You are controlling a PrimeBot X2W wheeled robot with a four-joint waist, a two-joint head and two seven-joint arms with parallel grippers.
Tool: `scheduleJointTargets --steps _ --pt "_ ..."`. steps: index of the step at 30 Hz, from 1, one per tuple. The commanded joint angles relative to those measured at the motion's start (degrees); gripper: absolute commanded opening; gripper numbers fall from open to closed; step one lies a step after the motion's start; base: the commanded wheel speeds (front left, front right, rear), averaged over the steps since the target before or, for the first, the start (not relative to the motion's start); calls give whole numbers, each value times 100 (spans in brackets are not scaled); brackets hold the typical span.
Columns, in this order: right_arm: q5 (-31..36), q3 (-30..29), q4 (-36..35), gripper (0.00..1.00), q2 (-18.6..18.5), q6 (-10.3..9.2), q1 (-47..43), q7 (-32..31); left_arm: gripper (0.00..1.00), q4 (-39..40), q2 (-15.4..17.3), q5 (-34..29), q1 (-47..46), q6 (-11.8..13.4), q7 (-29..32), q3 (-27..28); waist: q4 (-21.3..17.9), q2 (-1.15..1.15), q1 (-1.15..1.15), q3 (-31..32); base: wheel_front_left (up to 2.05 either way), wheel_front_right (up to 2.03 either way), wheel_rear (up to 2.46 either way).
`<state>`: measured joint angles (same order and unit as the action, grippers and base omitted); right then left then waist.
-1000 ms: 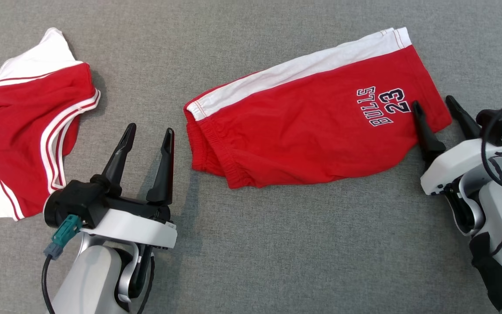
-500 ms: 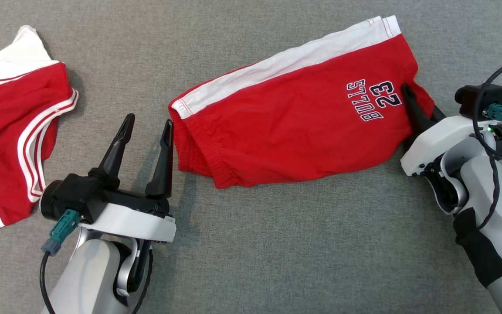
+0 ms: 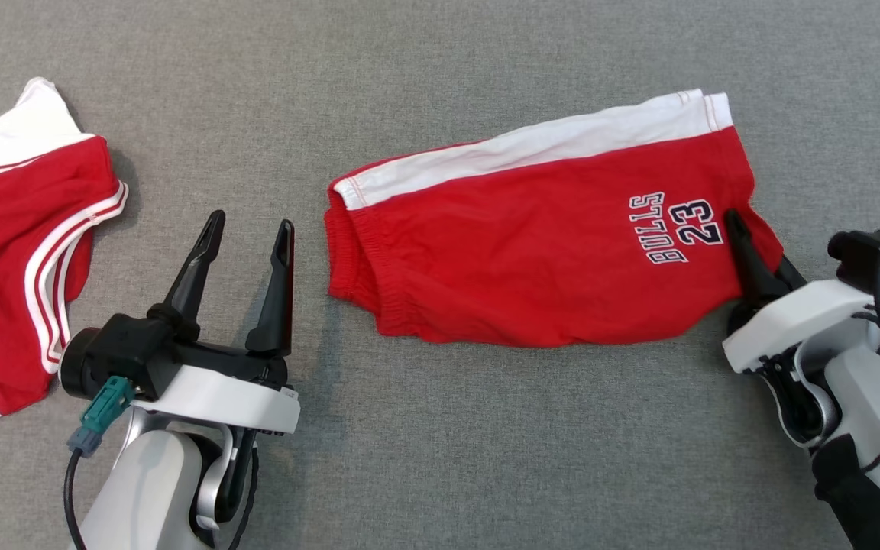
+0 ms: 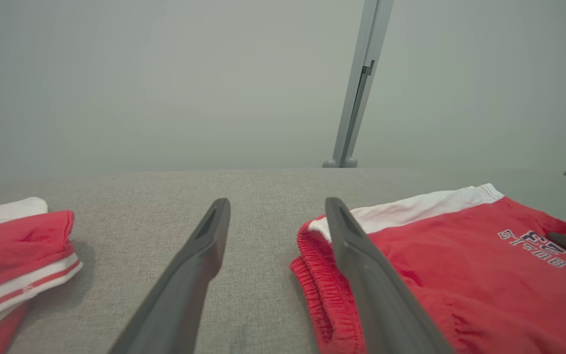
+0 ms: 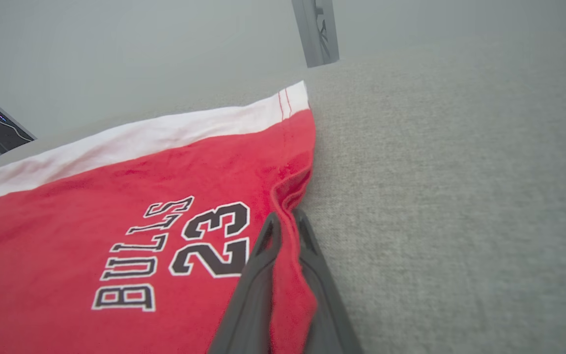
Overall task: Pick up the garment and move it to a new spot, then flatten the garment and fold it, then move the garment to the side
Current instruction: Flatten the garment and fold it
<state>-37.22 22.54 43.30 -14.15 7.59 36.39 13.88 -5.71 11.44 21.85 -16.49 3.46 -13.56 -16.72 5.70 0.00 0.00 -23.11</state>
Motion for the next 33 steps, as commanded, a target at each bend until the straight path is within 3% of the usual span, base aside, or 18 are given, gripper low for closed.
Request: scheduleJointTargets --steps 1,6,17,19,26,33 --pt "-80 -116 100 0 -173 -17 -556 9 100 53 26 45 61 52 21 19 -65 0 0 75 0 0 0" --pt "7 -301 -95 0 -259 -17 -898 0 100 96 58 52 129 81 44 23 -131 0 0 175 0 0 0" --pt "345 -961 -872 0 -18 -14 -1495 -244 100 198 139 86 221 166 105 17 -290 0 0 309 0 0 0" --pt "731 -1107 -1816 0 -3 -9 -1425 -695 100 149 115 128 292 163 100 -48 -278 0 0 478 0 0 0" --pt "973 -474 -2725 0 310 -9 -801 -1350 100 35 76 206 248 92 93 -130 -160 0 0 606 0 0 0" --pt "649 371 -2639 0 852 -9 -281 -1407 100 -118 -29 231 169 32 34 -210 137 0 0 675 0 0 0"
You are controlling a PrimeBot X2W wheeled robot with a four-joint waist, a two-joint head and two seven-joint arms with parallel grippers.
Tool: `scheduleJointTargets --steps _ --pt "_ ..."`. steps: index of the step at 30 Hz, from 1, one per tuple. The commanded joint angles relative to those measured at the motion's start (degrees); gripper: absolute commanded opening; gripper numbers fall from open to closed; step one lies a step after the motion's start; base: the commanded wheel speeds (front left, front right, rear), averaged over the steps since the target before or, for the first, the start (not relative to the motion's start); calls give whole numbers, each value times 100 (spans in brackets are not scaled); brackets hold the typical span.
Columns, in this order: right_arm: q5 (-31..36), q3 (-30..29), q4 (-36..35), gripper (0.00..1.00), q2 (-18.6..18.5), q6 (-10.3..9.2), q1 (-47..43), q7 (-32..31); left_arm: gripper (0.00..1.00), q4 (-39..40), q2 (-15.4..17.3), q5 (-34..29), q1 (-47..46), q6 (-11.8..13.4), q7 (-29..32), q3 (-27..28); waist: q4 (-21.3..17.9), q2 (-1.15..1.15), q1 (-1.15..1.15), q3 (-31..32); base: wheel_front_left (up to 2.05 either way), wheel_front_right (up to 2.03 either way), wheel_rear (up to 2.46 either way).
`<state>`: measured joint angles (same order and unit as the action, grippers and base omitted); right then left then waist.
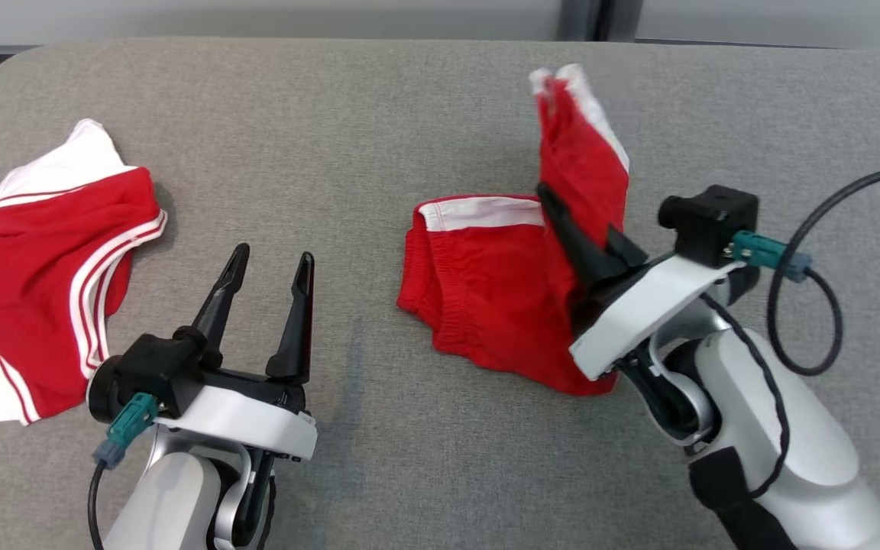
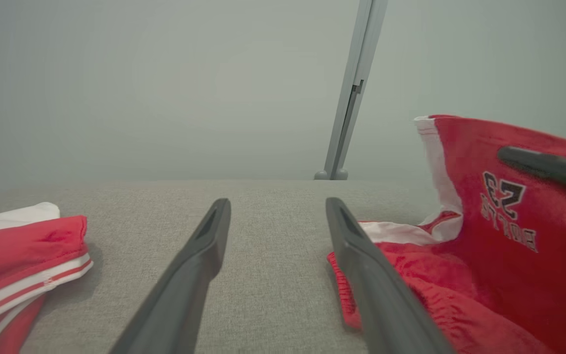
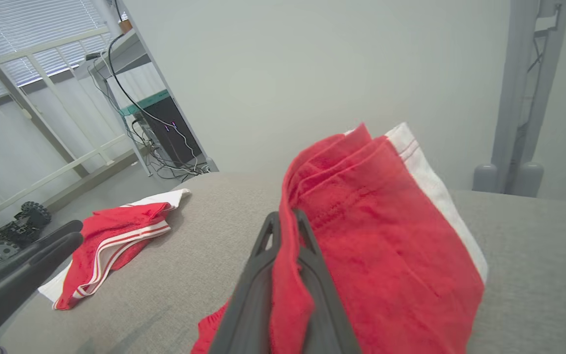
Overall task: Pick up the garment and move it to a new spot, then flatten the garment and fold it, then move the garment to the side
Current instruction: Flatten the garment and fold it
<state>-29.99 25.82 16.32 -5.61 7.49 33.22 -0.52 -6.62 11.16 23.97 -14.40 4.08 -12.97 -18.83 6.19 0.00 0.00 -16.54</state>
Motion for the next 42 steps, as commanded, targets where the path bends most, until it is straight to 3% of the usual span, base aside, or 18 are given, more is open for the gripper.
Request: scheduleJointTargets --steps 1,12,13,14,15,21,25,34,42 --pt "-140 182 113 0 60 1 73 57 100 -47 -4 18 -46 -48 -30 -9 131 0 0 13 0 0 0" --pt "-638 1089 1023 0 245 1 59 505 100 -218 -50 80 -113 -78 -119 6 375 0 0 -66 0 0 0" --pt "-667 1148 1079 31 247 2 49 582 100 -229 -45 86 -106 -76 -119 22 365 0 0 -64 0 0 0" --pt "-697 1211 1132 74 251 2 57 645 100 -236 -38 81 -100 -73 -125 35 353 0 0 -62 0 0 0" --pt "-714 1264 1164 100 250 2 70 709 100 -239 -29 86 -98 -62 -125 54 336 0 0 -63 0 0 0" --pt "-785 1576 914 100 254 2 203 1204 100 -261 -3 60 -81 -14 -156 78 202 0 0 -14 0 0 0" --pt "-629 1334 644 100 111 1 147 1420 100 -264 -5 58 -84 -3 -172 86 140 0 0 28 0 0 0" --pt "184 -623 81 100 -246 2 -631 1519 100 -202 69 73 112 114 -170 208 -24 0 0 173 0 0 0" --pt "1015 -1986 -528 100 -332 1 -1495 1010 100 -98 197 151 285 265 -160 373 -166 0 0 337 0 0 0"
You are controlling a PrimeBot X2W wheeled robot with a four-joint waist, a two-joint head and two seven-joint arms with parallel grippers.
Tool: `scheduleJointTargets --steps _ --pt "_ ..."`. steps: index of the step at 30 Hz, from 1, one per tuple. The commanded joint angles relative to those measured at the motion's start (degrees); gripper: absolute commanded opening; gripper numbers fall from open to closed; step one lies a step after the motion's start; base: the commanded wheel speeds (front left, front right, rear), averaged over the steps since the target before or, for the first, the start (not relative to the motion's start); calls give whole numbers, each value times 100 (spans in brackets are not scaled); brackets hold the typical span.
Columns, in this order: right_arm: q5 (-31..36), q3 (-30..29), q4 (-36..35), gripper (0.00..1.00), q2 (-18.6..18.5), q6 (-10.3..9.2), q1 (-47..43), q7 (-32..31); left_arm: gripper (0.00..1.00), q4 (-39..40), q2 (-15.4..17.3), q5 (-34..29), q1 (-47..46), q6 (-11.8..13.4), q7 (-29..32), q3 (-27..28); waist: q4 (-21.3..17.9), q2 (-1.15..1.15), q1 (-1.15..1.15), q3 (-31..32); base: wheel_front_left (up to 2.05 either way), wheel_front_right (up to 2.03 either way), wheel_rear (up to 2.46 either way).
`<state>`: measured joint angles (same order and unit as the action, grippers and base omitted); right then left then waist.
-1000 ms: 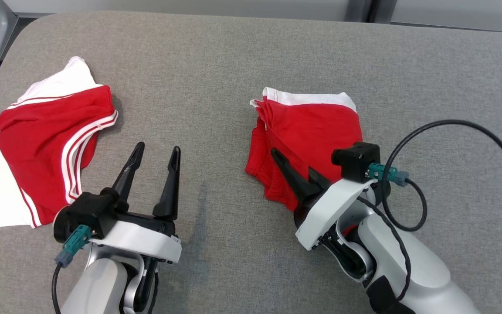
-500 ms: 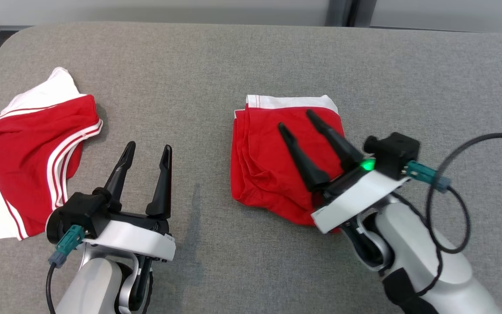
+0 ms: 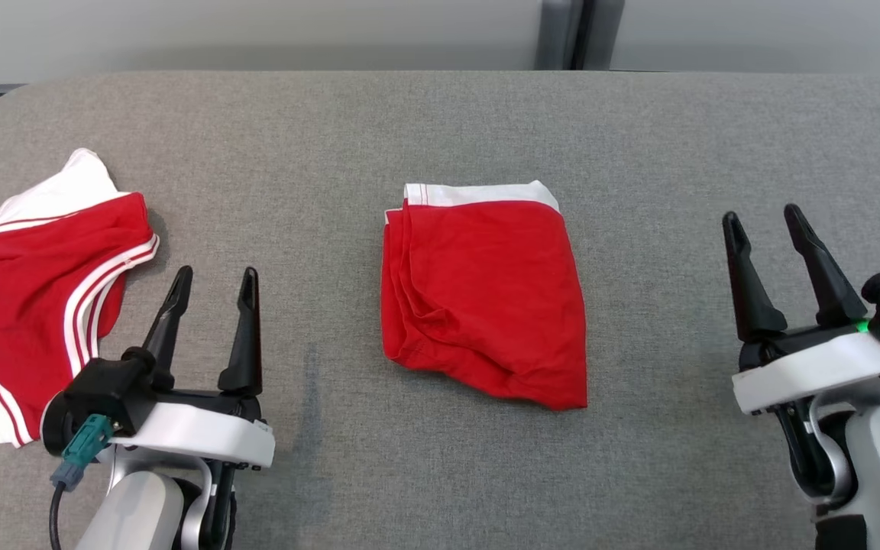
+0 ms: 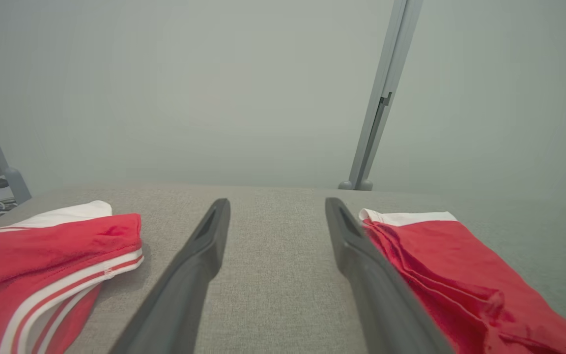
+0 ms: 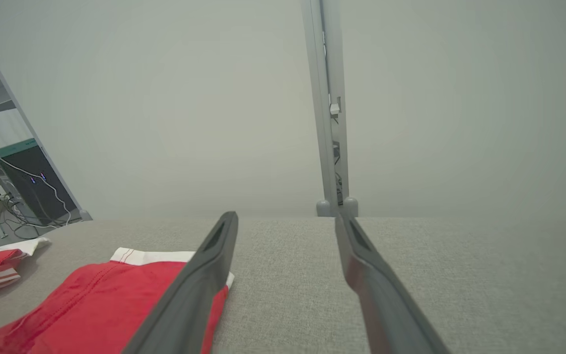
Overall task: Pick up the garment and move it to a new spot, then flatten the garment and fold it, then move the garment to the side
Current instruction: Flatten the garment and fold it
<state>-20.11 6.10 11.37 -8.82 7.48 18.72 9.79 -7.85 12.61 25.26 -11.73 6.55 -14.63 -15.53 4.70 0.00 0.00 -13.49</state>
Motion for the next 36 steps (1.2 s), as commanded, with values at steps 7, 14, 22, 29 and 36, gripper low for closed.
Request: scheduleJointTargets --steps 7,14,22,29,36 --pt "303 -541 -477 100 73 2 -763 -403 100 118 91 141 349 98 32 123 -48 0 0 378 0 0 0" --pt "482 -694 -763 100 122 2 -1300 -682 100 228 196 135 658 112 158 40 -86 0 0 726 0 0 0" --pt "542 -728 -1046 100 156 2 -1898 -932 100 390 414 205 1068 123 288 77 -133 0 0 1217 0 0 0" --pt "566 -815 -1296 100 220 2 -2321 -1104 100 535 579 198 1484 216 404 86 -173 0 0 1489 0 0 0" --pt "572 -866 -1434 100 241 2 -2455 -1185 100 675 589 219 1707 340 530 54 -217 0 0 1590 0 0 0"
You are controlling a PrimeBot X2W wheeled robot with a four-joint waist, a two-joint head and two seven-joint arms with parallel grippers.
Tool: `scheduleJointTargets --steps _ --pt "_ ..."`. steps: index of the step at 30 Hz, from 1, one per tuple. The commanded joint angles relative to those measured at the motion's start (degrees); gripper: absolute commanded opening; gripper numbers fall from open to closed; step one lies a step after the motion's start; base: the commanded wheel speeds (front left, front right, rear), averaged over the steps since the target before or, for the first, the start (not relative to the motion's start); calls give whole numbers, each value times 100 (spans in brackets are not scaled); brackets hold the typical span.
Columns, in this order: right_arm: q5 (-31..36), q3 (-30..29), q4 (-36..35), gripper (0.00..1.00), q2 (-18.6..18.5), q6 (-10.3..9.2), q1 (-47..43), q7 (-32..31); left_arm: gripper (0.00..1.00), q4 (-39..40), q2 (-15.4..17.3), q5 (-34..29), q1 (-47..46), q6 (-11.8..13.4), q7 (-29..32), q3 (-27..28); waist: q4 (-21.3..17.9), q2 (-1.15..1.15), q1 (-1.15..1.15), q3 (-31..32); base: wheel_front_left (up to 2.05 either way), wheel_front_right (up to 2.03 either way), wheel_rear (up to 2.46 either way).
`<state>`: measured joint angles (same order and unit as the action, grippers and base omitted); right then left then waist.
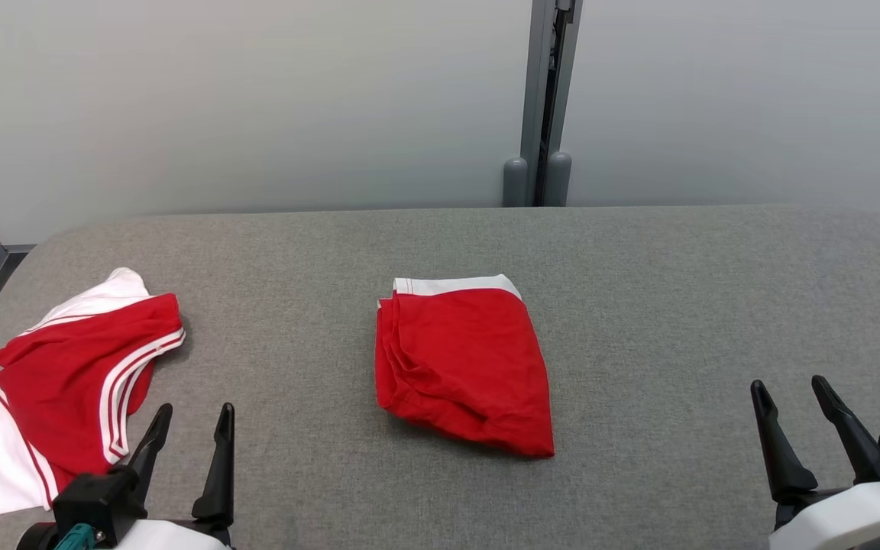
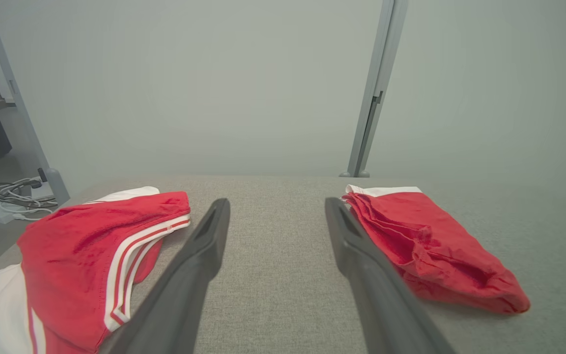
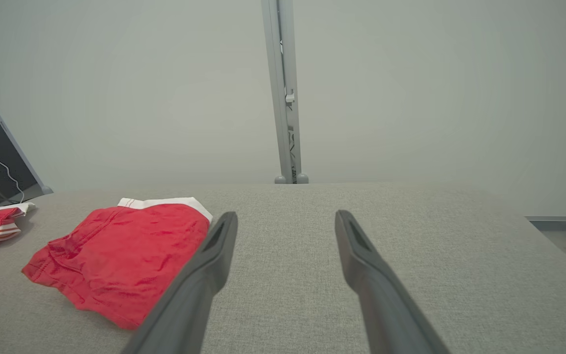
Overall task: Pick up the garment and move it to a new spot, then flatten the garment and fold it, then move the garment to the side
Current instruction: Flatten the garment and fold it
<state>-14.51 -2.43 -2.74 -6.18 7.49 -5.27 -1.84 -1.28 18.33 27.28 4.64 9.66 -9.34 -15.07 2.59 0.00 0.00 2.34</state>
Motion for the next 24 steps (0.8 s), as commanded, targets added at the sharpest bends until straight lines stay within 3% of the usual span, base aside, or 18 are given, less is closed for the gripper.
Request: scheduleJointTargets --steps 1,24 --pt "33 -7 -49 100 -22 1 -61 -23 100 27 20 21 72 52 17 12 -14 0 0 15 0 0 0" --pt "26 -9 -170 100 21 1 0 -41 100 -164 44 153 -27 54 2 -11 -87 0 0 -35 0 0 0"
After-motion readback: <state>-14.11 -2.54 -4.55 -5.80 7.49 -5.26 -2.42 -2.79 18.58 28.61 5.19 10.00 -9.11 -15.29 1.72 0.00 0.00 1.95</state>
